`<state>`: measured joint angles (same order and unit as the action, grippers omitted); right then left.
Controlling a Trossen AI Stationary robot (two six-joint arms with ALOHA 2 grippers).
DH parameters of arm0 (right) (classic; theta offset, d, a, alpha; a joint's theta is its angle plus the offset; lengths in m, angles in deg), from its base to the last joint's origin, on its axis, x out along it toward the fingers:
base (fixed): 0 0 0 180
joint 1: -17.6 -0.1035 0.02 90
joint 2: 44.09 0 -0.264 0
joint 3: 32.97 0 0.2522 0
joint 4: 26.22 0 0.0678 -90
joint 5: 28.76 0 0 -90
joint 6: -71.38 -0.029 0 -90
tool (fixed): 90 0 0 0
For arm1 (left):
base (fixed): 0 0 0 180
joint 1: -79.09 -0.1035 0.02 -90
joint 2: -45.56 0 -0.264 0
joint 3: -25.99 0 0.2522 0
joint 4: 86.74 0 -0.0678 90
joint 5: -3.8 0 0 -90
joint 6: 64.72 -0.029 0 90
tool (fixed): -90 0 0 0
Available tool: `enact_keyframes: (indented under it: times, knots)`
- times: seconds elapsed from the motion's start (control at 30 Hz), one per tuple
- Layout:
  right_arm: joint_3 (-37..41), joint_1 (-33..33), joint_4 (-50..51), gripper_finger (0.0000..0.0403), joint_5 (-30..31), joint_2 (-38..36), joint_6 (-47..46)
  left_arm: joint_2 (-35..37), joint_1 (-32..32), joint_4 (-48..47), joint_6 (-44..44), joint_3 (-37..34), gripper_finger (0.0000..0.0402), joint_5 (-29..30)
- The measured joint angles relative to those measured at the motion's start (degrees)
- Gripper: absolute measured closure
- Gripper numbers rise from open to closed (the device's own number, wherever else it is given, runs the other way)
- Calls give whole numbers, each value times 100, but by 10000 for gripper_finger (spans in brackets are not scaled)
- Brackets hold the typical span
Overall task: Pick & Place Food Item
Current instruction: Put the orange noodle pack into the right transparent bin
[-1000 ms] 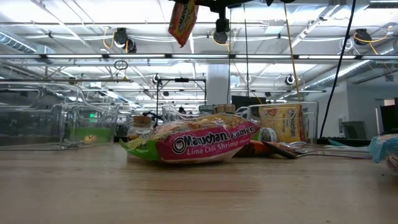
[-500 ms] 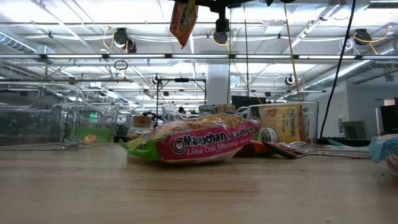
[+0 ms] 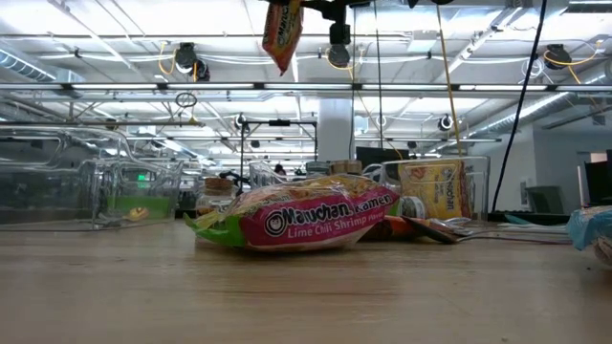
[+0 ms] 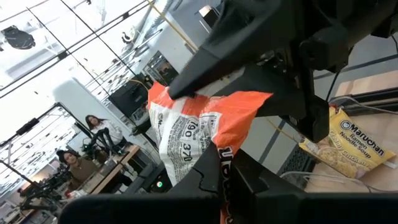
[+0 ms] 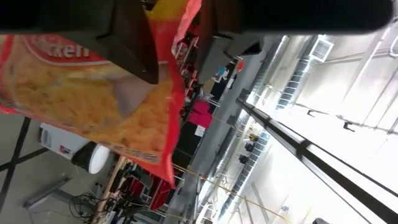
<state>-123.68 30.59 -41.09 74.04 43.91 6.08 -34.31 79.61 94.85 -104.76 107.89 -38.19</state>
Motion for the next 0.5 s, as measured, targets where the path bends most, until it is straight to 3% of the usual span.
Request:
enact_keyframes:
  times: [0.23, 0.5]
  knots:
    - [0, 44, -70, 209, -136, 0, 234, 2, 0, -13, -19, 0, 396, 36]
    - [2, 211, -163, 179, -482, -40, 733, 62, 0, -57, -30, 0, 396, 47]
